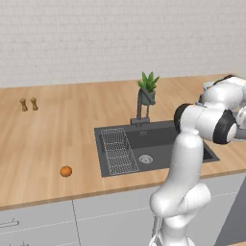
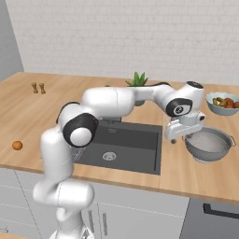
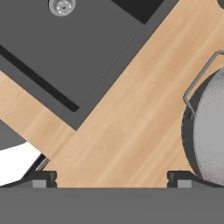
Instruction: Put the colander in the sink, put the tangerine in the colander, and turn on the sink faucet and pour water over the colander.
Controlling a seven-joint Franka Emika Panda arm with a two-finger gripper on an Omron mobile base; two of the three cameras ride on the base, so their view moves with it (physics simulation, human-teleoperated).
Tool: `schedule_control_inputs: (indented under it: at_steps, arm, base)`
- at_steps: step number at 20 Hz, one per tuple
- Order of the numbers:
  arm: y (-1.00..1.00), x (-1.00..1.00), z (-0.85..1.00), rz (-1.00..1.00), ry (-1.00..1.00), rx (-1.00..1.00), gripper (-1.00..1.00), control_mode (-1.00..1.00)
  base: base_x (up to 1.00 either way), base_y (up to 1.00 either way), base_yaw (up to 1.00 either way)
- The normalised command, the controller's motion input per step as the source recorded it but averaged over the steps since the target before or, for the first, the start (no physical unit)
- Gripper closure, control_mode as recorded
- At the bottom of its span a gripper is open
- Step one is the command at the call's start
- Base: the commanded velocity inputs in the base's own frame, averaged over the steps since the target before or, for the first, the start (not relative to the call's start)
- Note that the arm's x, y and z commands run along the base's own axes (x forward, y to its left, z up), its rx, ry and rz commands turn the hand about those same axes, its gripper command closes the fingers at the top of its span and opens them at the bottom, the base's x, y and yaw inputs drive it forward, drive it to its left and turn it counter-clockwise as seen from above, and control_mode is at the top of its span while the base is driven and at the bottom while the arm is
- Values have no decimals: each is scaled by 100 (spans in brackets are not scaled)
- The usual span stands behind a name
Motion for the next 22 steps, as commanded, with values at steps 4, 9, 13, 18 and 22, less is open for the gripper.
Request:
schedule_control_inputs:
  at_steps: [4, 9, 13, 18, 22]
  arm:
    - [-12, 28, -10, 0, 0, 0, -100, -100]
    - [-7, 29, -5, 0, 3, 0, -100, -100]
    - [0, 16, -19, 0, 4, 0, -100, -100]
    - [0, 2, -30, -1, 1, -2, -100, -100]
    - [1, -4, -33, -5, -1, -8, -100, -100]
  base:
    - [0, 0, 0]
    - [0, 0, 0]
    - [0, 0, 0]
    - [0, 0, 0]
    - [0, 0, 0]
